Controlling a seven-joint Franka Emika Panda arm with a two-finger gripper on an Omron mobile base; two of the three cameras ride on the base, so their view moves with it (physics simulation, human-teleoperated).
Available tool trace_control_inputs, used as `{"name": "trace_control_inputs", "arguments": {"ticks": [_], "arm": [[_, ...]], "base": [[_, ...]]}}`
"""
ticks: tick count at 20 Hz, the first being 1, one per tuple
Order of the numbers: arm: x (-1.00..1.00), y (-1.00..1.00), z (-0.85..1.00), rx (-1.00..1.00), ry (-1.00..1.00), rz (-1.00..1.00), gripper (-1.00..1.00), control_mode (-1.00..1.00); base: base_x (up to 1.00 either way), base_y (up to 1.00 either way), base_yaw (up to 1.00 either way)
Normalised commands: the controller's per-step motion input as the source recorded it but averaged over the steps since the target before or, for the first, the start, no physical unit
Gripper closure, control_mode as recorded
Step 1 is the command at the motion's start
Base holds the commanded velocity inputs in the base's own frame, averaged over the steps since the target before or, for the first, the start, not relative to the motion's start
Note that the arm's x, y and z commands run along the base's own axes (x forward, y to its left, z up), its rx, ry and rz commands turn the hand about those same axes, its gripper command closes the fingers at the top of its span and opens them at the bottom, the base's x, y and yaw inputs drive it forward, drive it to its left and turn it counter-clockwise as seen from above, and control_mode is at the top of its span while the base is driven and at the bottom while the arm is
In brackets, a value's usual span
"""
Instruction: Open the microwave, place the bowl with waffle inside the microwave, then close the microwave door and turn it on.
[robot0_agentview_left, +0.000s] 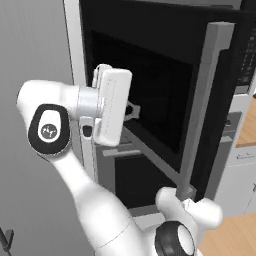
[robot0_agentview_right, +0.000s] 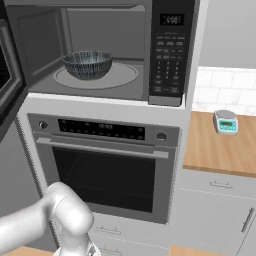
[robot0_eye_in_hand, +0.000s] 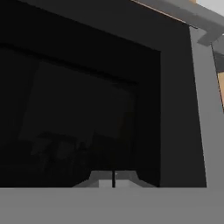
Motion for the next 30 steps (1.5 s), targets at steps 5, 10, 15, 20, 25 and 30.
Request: {"name": "trace_control_inputs", "arguments": {"ticks": [5,10,15,20,25,30], "arm": [[0.06,-1.0,0.02,0.28,0.02,0.09,1.0,-1.0],[0.42,-1.0,0.0,0.17,0.01,0.14,1.0,-1.0],[0.91,-1.0,0.01,0.09,0.09,0.24,1.0,-1.0],[1.0,-0.84,0.01,0.03,0.11,0.42,1.0,-1.0],[1.0,-0.54,0.0,0.02,0.16,0.51,1.0,-1.0],[1.0,-0.33,-0.07,0.0,0.14,0.48,1.0,-1.0]], "base": [[0.0,0.0,0.0],[0.0,0.0,0.0],[0.0,0.0,0.0],[0.0,0.0,0.0],[0.0,0.0,0.0],[0.0,0.0,0.0]]}}
